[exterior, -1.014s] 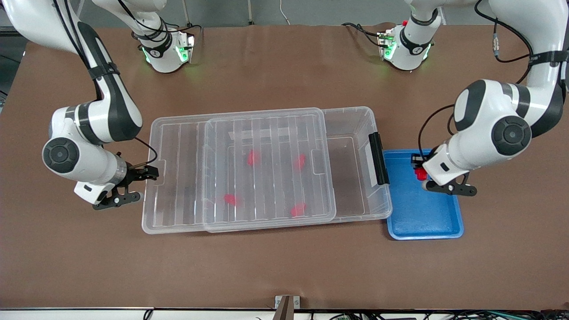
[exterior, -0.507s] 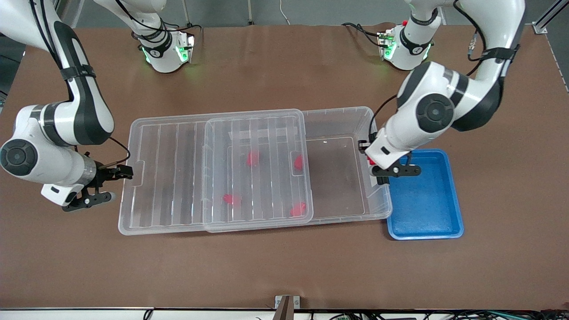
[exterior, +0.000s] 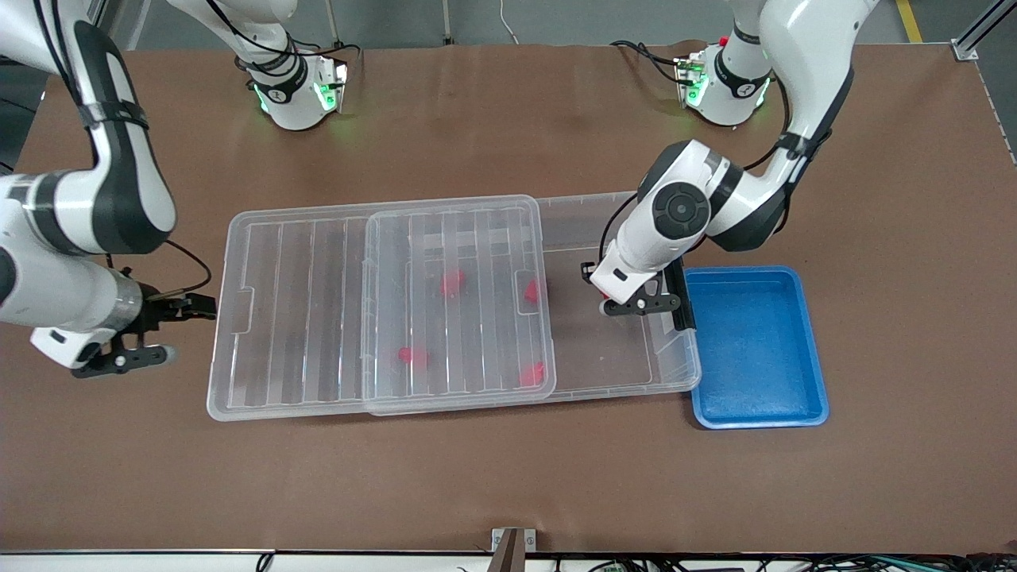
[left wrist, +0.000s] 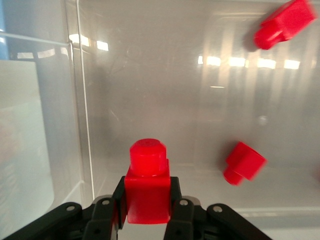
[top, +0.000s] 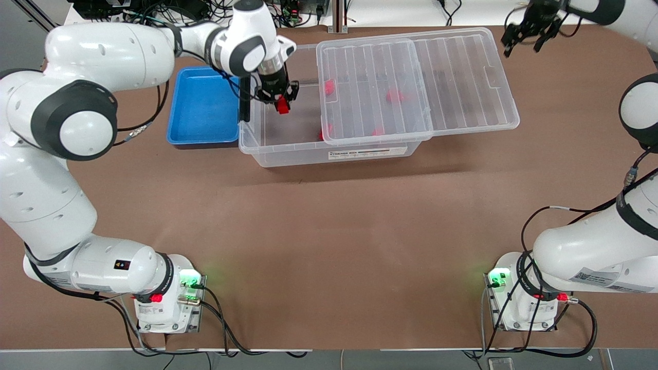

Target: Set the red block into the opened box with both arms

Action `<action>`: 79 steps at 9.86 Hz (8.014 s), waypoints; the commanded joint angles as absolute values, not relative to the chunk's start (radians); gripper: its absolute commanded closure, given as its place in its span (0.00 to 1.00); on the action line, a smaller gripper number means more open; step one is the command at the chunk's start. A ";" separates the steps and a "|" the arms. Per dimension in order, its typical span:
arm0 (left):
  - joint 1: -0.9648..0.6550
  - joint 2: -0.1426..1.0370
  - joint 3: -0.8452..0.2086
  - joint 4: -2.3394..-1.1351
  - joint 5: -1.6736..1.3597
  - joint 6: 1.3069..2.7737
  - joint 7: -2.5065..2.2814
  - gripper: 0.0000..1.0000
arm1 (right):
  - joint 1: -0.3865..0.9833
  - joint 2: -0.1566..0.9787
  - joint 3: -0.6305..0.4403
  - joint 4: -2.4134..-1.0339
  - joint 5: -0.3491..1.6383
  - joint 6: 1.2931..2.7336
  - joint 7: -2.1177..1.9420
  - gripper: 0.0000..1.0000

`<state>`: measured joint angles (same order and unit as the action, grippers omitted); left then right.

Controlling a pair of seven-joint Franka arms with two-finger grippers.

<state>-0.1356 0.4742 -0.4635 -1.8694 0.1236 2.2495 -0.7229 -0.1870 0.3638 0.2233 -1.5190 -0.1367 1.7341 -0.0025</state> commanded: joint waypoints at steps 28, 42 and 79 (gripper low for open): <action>0.077 0.067 -0.270 -1.461 0.031 1.556 -0.122 0.00 | -0.077 -0.011 -0.129 -1.506 -0.002 1.465 -0.063 0.00; 0.028 -0.060 -0.163 -1.582 0.014 1.519 -0.055 0.00 | -0.084 -0.002 -0.130 -1.520 0.002 1.473 -0.081 0.00; 0.032 -0.015 -0.155 -1.534 0.028 1.523 -0.051 0.00 | 0.000 0.407 0.210 -1.713 0.172 2.001 0.037 0.11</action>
<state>0.0353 -0.0425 -0.1600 -1.5369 0.0278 1.5246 -0.0611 0.0172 0.4102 0.2114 -1.7333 0.1751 2.0281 0.0197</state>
